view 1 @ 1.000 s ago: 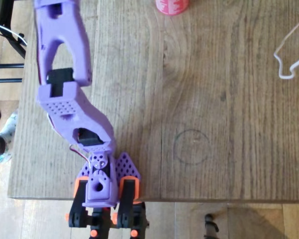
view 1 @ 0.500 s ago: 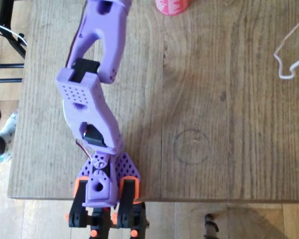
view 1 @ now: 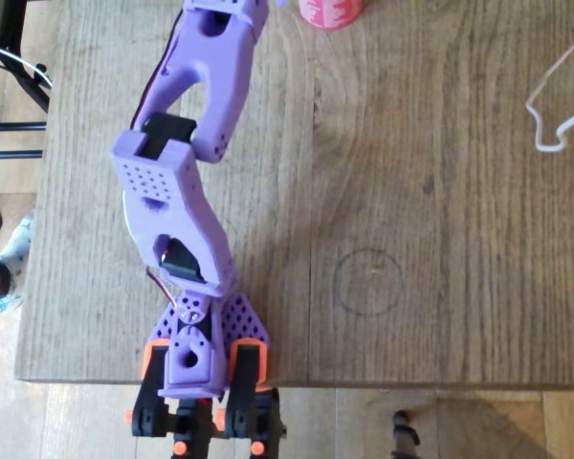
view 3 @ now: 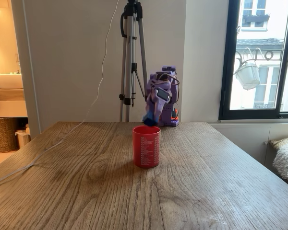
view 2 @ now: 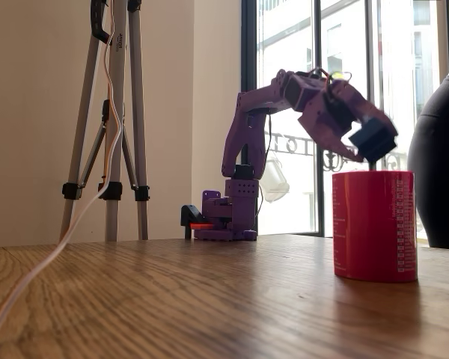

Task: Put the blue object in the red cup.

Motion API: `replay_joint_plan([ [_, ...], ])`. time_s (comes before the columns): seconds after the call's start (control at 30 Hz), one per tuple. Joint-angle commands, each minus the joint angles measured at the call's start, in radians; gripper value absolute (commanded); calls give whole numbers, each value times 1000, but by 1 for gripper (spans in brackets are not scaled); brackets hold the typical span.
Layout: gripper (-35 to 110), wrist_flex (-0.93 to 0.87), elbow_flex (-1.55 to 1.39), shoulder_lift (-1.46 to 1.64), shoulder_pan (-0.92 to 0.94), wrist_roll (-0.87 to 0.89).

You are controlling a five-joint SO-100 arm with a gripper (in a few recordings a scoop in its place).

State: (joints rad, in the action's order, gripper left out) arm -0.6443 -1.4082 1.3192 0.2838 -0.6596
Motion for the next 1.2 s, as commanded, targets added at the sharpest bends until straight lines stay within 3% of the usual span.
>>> replay_joint_plan([
  [0.0,0,18,18,100,-9,6],
  [0.2,1,32,25,100,-5,-2],
  [0.3,23,32,26,100,2,6],
  [0.43,36,-5,44,100,9,37],
  [0.7,34,-12,54,103,25,35],
  [0.73,30,-8,54,103,26,35],
  [0.77,9,20,54,104,28,41],
  [0.8,0,43,55,107,29,54],
  [1.03,0,81,67,129,9,52],
  [1.17,0,29,55,183,-51,135],
])
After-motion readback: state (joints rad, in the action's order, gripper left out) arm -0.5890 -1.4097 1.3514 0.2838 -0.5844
